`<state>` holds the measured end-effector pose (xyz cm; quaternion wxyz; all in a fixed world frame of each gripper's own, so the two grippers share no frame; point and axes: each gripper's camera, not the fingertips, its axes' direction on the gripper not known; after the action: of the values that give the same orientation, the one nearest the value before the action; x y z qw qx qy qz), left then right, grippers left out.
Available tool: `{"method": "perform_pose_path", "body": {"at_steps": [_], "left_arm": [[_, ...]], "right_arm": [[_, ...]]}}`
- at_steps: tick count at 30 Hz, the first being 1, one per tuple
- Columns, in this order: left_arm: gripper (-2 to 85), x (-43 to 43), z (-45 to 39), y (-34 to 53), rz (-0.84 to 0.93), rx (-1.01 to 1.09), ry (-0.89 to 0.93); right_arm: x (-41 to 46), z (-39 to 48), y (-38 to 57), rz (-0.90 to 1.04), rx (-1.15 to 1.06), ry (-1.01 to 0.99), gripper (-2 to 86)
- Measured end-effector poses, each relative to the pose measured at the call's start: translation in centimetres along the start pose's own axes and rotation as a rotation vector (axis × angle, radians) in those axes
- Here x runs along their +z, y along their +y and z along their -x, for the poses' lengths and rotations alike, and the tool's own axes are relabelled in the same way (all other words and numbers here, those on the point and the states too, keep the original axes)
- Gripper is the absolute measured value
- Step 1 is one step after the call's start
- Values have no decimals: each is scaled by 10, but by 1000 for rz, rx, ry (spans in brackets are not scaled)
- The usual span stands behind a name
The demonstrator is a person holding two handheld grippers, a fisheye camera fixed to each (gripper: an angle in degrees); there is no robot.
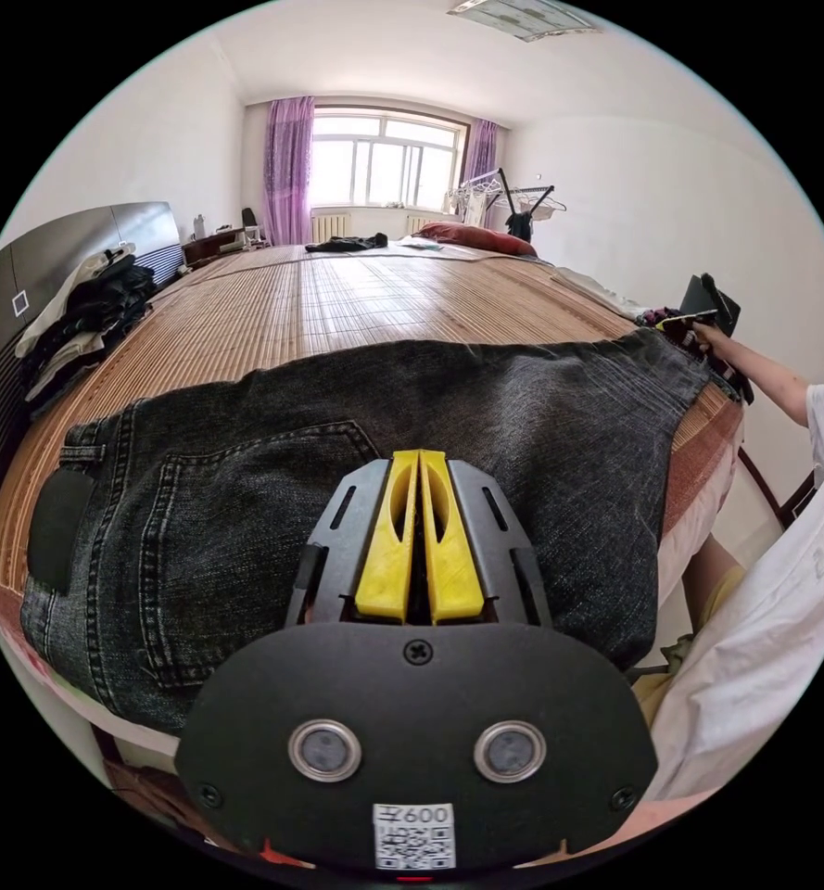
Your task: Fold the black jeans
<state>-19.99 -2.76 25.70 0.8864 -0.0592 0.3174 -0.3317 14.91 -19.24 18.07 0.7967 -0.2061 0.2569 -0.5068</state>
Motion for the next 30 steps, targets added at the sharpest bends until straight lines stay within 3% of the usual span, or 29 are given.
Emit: {"method": "perform_pose_path", "body": {"at_steps": [2,6,8,9,11,14,16,19,22,28,30], "left_arm": [[2,0,0,4,-1,1,-1],[1,-1,0,14,-3,1,-1],[1,-1,0,19,-5,1,0],[2,-1,0,22,-5,0,3],[2,-1,1,27,-6,-4,11],[3,-1,2,35,-7,-11,24],[3,-1,0,40,-7,-9,19],[3,0,-6,51,-6,-3,7],[3,2,-10,60,-5,-4,7],[3,6,-17,79,-5,-8,15],[3,8,-21,84,-4,-6,12]], "right_arm": [[1,7,18,-50,-21,29,-9],[-7,8,42,89,3,147,-8],[-38,17,78,-46,19,239,-8],[-47,18,89,-104,35,228,-8],[-70,13,127,-265,127,17,-8],[-56,0,160,-292,233,-266,-8],[-30,1,170,-148,269,-164,-8],[-28,-6,194,-203,387,-160,-8],[-36,-11,211,-196,534,-20,-8],[-65,-1,237,-430,471,-307,-8],[-53,7,231,-334,440,-323,-8]]}}
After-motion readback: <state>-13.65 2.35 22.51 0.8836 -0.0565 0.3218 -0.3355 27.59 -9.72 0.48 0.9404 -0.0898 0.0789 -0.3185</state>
